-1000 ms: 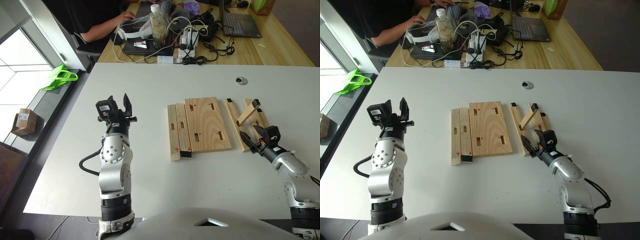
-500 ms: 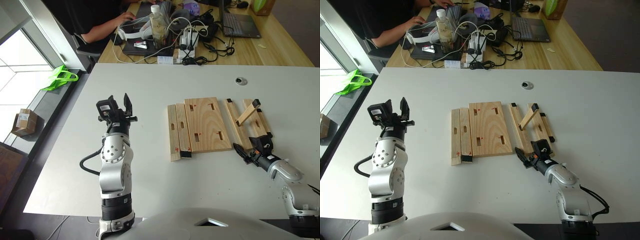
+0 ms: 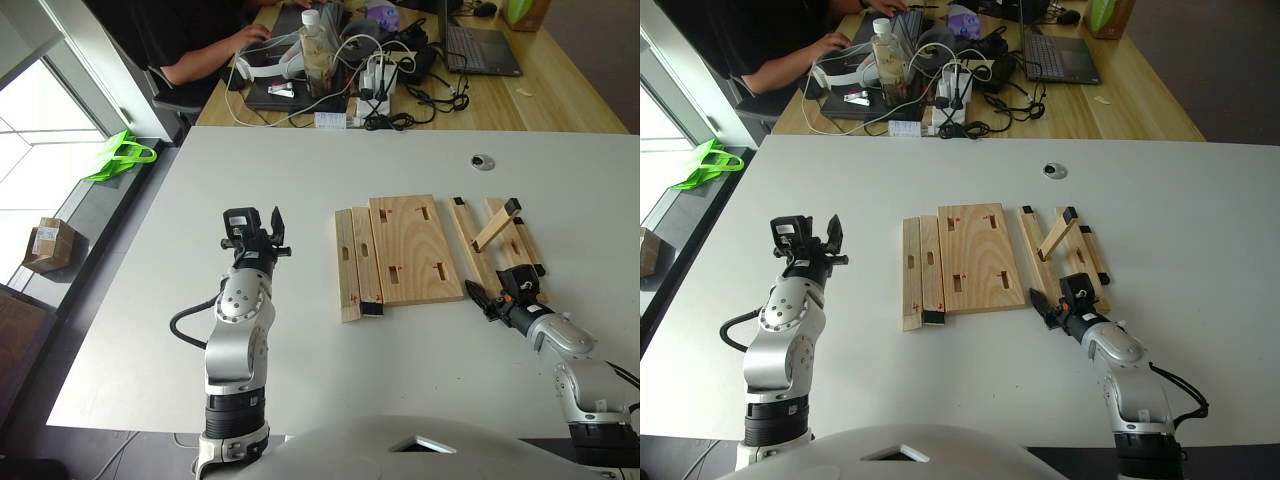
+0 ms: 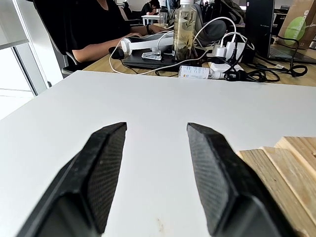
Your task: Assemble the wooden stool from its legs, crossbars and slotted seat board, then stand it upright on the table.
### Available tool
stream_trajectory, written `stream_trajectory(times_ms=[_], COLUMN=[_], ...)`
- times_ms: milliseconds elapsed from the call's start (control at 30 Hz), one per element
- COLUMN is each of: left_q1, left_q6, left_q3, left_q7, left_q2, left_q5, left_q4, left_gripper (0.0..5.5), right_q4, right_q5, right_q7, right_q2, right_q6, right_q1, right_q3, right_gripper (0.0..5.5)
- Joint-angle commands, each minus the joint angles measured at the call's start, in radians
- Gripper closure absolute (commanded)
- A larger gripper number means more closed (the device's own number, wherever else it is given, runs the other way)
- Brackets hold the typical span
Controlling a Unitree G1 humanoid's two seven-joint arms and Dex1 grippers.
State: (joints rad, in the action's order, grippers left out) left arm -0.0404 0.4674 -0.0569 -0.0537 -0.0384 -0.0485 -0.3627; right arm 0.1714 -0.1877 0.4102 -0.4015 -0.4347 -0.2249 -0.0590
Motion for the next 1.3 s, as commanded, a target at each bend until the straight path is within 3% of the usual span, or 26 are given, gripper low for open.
stream_trajectory(times_ms=[33,200,567,733,900,1033,1167,1300], left_q1=[0.006,0.005,0.011,0.046,0.143,0.162,0.077,0.098], left_q6=[0.023,0.025,0.018,0.030,0.081,0.102,0.110,0.123], left_q3=[0.003,0.003,-0.010,-0.069,-0.169,-0.151,-0.144,-0.114], left_q7=[0.000,-0.001,-0.003,0.070,0.211,0.295,0.275,0.328], left_q2=[-0.005,-0.005,-0.013,-0.094,-0.242,-0.313,-0.279,-0.294], left_q5=[0.009,0.012,0.012,-0.026,-0.126,-0.153,-0.152,-0.193], left_q4=[0.004,-0.002,-0.003,-0.019,-0.026,-0.027,-0.091,-0.129], left_gripper=[3.25,3.25,3.25,3.25,3.25,3.25,3.25,3.25], right_q4=[0.002,-0.006,-0.022,-0.164,-0.468,-0.566,-0.551,-0.578], right_q5=[0.012,0.020,0.016,0.101,0.215,0.188,0.067,0.041], right_q7=[-0.007,-0.013,-0.066,0.030,0.104,0.282,0.639,0.800], right_q2=[-0.001,0.001,0.041,-0.114,-0.265,-0.341,-0.447,-0.452], right_q6=[-0.022,-0.018,0.117,0.325,0.629,0.766,0.724,0.716], right_q1=[0.007,0.014,0.131,0.283,0.545,0.604,0.681,0.851], right_q3=[0.008,0.011,-0.064,-0.061,-0.024,0.013,0.055,0.090], right_gripper=[2.78,3.42,3.42,3.42,3.43,3.43,3.44,3.44])
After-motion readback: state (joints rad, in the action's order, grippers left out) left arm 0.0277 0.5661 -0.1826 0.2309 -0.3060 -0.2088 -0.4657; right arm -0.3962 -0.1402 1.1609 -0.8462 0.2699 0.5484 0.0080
